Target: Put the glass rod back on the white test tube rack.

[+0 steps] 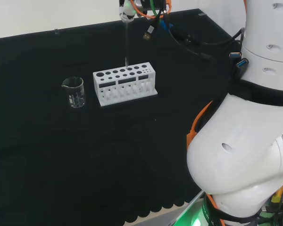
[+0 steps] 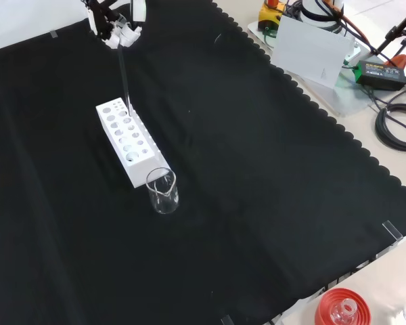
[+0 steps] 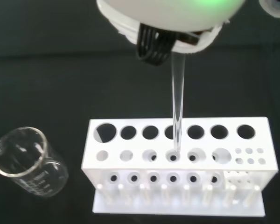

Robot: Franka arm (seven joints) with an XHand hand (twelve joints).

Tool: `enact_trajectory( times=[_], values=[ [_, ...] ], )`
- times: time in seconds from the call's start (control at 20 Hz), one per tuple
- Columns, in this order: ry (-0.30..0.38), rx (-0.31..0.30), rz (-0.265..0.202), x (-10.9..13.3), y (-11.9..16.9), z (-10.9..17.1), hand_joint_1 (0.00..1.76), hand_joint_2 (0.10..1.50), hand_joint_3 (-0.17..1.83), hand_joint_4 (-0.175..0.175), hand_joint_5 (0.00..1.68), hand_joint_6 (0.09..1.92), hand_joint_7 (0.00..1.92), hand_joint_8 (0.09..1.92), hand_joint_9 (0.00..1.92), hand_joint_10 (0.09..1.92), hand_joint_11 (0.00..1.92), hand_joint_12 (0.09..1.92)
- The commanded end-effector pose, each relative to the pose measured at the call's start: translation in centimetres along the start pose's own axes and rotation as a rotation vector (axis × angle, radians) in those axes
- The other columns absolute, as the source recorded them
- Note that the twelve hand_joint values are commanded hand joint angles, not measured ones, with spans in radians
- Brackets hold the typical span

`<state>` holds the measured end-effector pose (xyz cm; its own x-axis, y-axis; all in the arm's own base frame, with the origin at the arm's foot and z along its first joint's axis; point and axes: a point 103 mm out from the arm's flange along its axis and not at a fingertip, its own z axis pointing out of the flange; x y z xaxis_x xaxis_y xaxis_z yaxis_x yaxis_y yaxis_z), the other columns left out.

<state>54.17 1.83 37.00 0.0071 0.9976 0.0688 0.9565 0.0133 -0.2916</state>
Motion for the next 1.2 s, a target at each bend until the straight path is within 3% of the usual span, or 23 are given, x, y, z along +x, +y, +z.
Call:
enact_trajectory(
  times=[0.05,1.2],
  values=[
    [0.006,0.008,0.013,-1.1,0.1,0.6,1.33,0.63,0.69,-0.175,1.20,0.59,1.43,0.61,1.83,0.17,1.60,0.58],
    [0.012,0.034,0.013,-1.2,1.2,2.1,1.33,0.63,0.69,-0.175,1.20,0.59,1.43,0.61,1.83,0.16,1.59,0.58]
  ],
)
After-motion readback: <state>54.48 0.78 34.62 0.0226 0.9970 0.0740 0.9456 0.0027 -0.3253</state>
